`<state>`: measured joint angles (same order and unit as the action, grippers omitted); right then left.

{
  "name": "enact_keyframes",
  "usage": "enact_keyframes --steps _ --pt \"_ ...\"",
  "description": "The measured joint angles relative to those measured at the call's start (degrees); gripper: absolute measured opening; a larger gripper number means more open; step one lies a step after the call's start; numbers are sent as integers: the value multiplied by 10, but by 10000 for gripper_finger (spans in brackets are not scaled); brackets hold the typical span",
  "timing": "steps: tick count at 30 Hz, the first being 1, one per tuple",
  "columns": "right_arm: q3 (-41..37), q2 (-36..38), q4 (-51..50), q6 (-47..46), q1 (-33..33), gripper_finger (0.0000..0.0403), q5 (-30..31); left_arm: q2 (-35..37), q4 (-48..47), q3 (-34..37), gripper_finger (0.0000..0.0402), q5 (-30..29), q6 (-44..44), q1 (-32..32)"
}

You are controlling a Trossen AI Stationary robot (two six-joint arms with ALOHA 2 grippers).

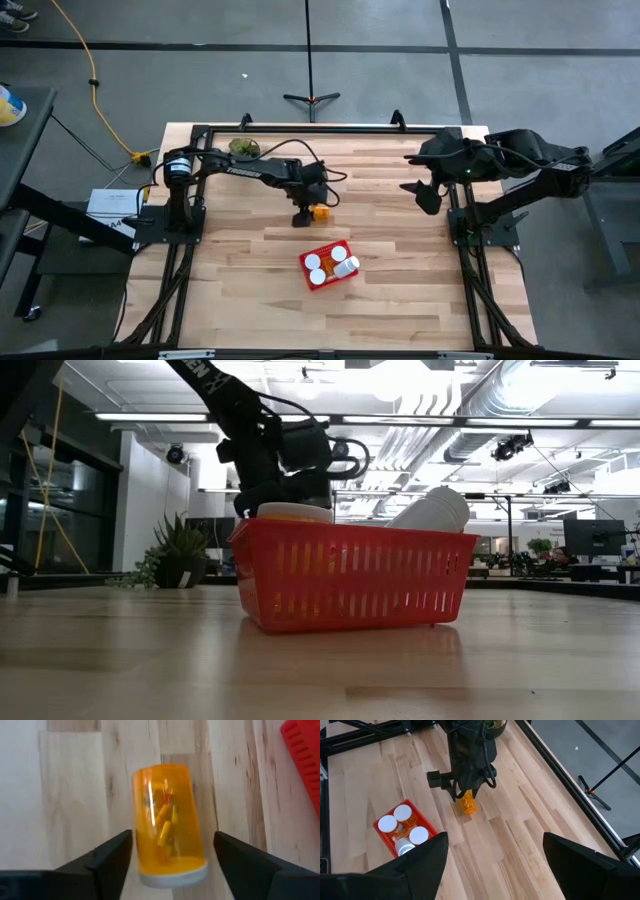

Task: Pick and place pill bottles into a basket
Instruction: Put the orange pill bottle into the red bin

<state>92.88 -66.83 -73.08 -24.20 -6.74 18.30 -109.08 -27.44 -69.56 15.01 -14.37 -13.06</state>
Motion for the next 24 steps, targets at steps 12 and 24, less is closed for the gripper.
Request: enact_keyframes --steps 12,24 --pt "0 0 0 2 0 317 -16 14 -106 -32 207 87 45 4" --pt "0 0 0 37 0 317 -19 48 -300 -202 220 102 51 80"
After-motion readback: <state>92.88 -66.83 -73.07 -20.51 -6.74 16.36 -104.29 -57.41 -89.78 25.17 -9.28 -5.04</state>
